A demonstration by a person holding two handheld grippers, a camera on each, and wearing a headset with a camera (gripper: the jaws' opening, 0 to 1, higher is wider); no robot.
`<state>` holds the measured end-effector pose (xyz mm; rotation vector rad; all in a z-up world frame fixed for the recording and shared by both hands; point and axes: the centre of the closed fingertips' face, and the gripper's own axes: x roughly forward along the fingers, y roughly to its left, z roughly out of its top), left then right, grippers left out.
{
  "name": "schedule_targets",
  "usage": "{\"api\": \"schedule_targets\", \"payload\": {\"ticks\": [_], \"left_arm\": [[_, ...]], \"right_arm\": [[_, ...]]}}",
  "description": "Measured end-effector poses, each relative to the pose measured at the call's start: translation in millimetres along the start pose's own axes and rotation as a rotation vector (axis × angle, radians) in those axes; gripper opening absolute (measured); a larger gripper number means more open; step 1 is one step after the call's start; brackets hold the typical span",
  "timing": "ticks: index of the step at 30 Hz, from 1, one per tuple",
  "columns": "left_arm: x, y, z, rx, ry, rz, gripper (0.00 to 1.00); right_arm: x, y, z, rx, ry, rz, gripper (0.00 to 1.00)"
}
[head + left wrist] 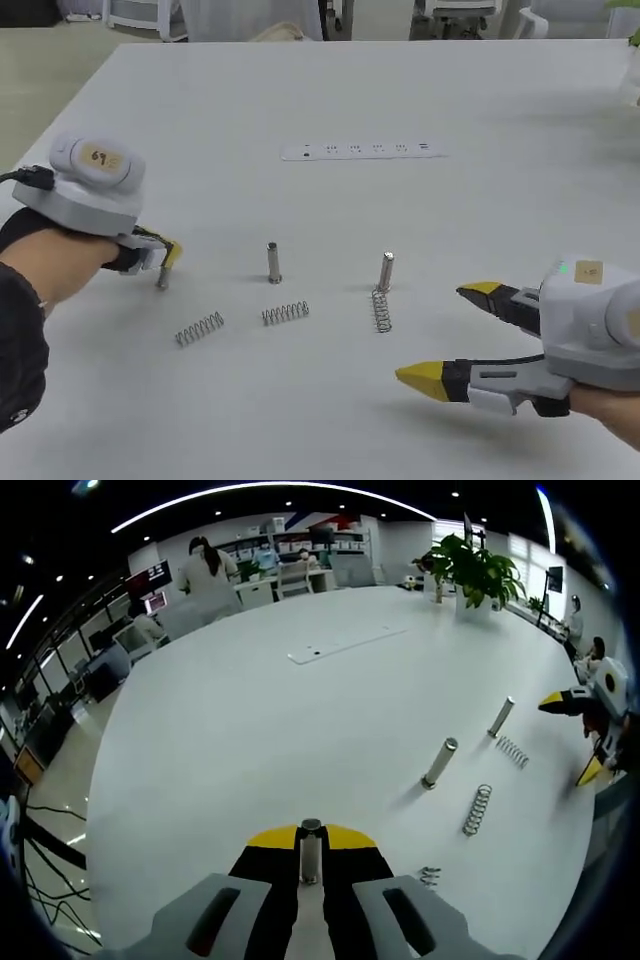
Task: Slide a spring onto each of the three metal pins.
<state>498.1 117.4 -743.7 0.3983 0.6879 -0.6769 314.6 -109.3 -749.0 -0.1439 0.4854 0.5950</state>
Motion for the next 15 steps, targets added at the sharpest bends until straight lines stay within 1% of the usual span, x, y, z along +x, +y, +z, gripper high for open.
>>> {"api": "schedule_targets", "payload": {"ticks": [9, 13, 15], "left_arm": [[-8.3, -1.7, -0.5, -0.019, -0.018, -0.003, 0.00], [-10.0, -3.2, -0.8, -0.025, -0.019, -0.006, 0.00], [-10.4, -3.7, -1.2, -0.040, -0.019, -0.012, 0.00]], "right_arm": [[1.4, 2.7, 0.4, -0.007, 0.006, 0.007, 0.77], [1.2, 2.8, 0.7, -0.010, 0.006, 0.008, 0.77], [1.0, 2.4, 1.1, -0.012, 0.007, 0.006, 0.77]]}}
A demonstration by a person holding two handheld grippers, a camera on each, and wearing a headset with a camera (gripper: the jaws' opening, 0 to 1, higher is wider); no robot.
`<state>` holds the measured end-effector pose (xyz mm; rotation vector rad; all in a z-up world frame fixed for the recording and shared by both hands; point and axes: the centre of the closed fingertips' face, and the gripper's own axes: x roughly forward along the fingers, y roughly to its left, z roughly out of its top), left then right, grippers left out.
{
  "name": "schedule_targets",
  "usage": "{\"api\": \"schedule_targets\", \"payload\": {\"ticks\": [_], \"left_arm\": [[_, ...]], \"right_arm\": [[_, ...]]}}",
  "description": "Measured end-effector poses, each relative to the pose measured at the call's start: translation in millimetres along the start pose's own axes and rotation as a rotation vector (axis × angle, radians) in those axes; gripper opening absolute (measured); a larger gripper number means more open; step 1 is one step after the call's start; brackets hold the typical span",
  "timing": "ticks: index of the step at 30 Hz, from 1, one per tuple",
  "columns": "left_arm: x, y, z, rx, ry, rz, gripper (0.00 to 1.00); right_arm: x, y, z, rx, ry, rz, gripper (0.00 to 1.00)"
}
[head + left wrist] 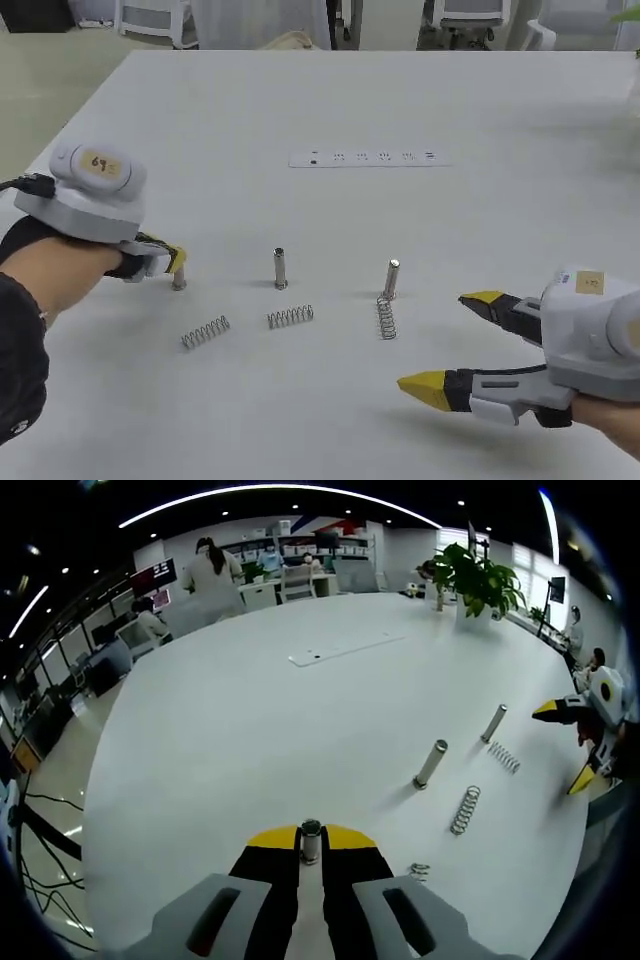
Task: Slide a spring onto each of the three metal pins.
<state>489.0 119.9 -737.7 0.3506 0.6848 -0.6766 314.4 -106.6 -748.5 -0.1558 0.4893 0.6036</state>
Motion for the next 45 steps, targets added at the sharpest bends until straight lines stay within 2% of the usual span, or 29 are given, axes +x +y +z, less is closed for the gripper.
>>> {"api": "schedule_targets", "payload": {"ticks": [19, 26, 34, 45], "left_arm": [[-2.7, -5.6, -4.7, -0.049, 0.015, -0.032, 0.00], [-2.0, -6.5, -4.0, -0.040, 0.023, -0.038, 0.00], [-0.7, -5.8, 2.9, -0.036, -0.003, -0.043, 0.00], [-1.8, -6.0, 6.3, -0.024, -0.018, -0.050, 0.00]], "right_arm": [[0.0, -0.4, -1.0, -0.005, 0.007, -0.003, 0.76], [0.2, -0.8, -1.3, -0.004, 0.008, -0.003, 0.76], [0.3, -0.8, -1.7, -0.002, 0.010, -0.002, 0.76], [0.6, -0.5, -1.8, -0.004, 0.010, -0.001, 0.76]]}}
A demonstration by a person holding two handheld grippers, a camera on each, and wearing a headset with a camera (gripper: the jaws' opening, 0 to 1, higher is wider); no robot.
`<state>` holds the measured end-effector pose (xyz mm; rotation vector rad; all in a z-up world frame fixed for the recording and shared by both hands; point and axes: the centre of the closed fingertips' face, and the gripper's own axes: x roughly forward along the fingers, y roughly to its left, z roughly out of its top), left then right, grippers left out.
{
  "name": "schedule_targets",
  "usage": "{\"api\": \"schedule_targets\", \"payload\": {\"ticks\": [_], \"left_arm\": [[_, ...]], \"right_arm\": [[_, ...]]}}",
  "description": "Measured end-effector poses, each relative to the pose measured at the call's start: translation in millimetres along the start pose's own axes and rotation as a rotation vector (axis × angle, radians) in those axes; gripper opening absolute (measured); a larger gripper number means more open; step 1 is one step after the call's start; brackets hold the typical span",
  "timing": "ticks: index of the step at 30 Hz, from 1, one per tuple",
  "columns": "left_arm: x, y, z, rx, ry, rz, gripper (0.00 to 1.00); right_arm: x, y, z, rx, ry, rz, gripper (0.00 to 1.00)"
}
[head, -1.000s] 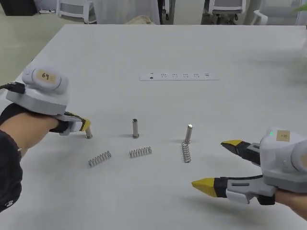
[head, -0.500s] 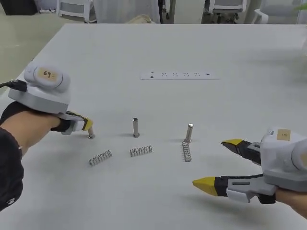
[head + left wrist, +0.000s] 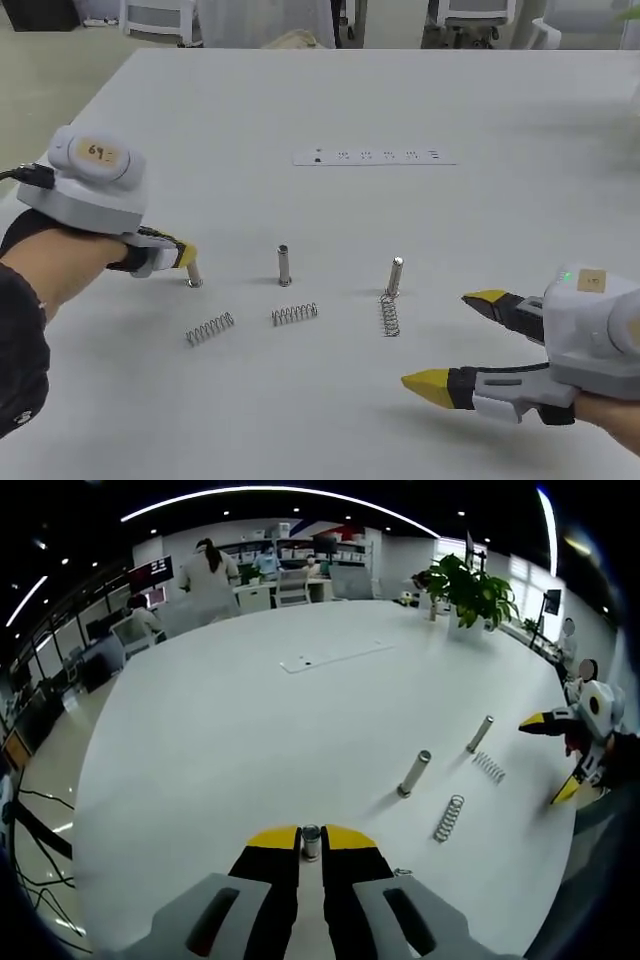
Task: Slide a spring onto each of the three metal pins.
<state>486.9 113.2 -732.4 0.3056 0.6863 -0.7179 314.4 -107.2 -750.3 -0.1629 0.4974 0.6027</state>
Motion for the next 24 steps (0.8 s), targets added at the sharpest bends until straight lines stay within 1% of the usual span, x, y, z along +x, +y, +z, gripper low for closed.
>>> {"api": "schedule_targets", "payload": {"ticks": [7, 10, 16, 20, 21, 24], "left_arm": [[-3.4, -1.4, 3.0, 0.009, -0.018, -0.002, 0.02], [-5.7, -3.2, 6.3, 0.018, -0.031, -0.003, 0.03], [-9.3, -2.1, 10.4, 0.021, -0.049, 0.002, 0.04], [-15.6, -2.8, 14.9, 0.007, -0.074, 0.001, 0.07], [-17.7, -2.8, 16.4, 0.001, -0.087, 0.000, 0.08], [-22.7, -3.5, 16.7, -0.005, -0.101, 0.001, 0.08]], "right_arm": [[-0.2, -0.1, 0.0, 0.000, -0.001, -0.001, 0.76], [-0.2, 0.2, 0.3, -0.001, -0.001, 0.000, 0.76], [0.0, 1.3, 1.0, -0.004, -0.001, 0.002, 0.76], [0.3, 1.6, 1.0, -0.005, -0.001, 0.003, 0.76], [0.2, 1.7, 1.2, -0.006, -0.002, 0.003, 0.76], [-0.1, 1.5, 1.4, -0.005, -0.004, 0.002, 0.76]]}}
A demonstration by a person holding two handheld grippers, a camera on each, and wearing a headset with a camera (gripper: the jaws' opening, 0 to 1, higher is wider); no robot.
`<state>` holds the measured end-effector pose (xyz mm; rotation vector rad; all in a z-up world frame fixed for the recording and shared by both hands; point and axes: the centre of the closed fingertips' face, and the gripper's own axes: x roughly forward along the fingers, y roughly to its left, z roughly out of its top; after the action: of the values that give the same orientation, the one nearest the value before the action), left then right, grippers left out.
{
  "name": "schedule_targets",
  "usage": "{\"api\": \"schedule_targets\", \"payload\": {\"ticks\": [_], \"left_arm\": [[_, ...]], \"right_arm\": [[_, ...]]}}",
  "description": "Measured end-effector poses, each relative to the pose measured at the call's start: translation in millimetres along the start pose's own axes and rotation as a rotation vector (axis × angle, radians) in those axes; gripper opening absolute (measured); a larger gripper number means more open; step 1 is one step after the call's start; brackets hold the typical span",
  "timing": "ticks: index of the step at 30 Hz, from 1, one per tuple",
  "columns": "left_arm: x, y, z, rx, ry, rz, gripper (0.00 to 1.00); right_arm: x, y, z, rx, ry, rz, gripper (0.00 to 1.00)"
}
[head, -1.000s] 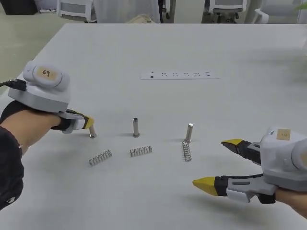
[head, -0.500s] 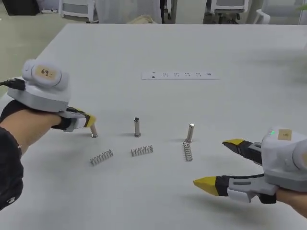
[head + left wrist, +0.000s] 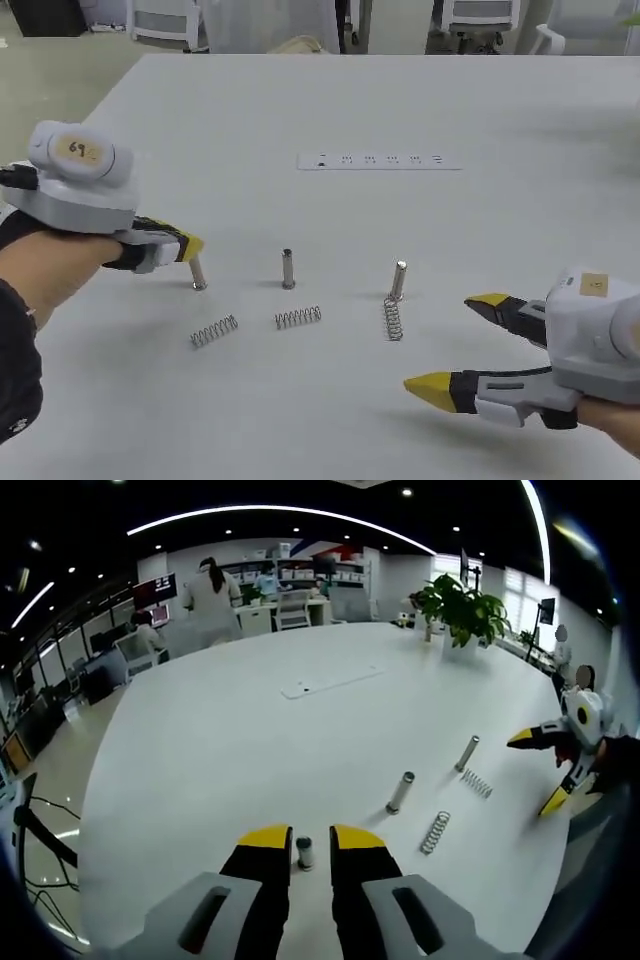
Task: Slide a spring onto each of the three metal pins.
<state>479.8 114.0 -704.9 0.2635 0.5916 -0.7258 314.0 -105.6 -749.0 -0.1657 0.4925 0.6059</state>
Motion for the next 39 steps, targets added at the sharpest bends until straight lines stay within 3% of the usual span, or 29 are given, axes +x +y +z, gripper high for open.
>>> {"api": "schedule_targets", "payload": {"ticks": [13, 22, 32, 39], "left_arm": [[-16.9, -6.9, -11.3, -0.031, -0.025, -0.008, 0.11], [-24.4, -20.4, -20.6, -0.013, -0.021, -0.036, 0.12], [-21.2, -32.6, -52.4, 0.018, 0.029, -0.080, 0.12], [-13.9, -46.2, -68.1, 0.045, 0.062, -0.120, 0.13]], "right_arm": [[0.4, 1.1, 1.2, -0.004, -0.002, 0.005, 0.76], [0.3, 1.4, 2.3, -0.005, -0.005, 0.006, 0.76], [1.3, 1.7, 1.6, -0.005, -0.003, 0.008, 0.76], [1.7, 1.2, 1.1, -0.003, -0.002, 0.007, 0.76]]}}
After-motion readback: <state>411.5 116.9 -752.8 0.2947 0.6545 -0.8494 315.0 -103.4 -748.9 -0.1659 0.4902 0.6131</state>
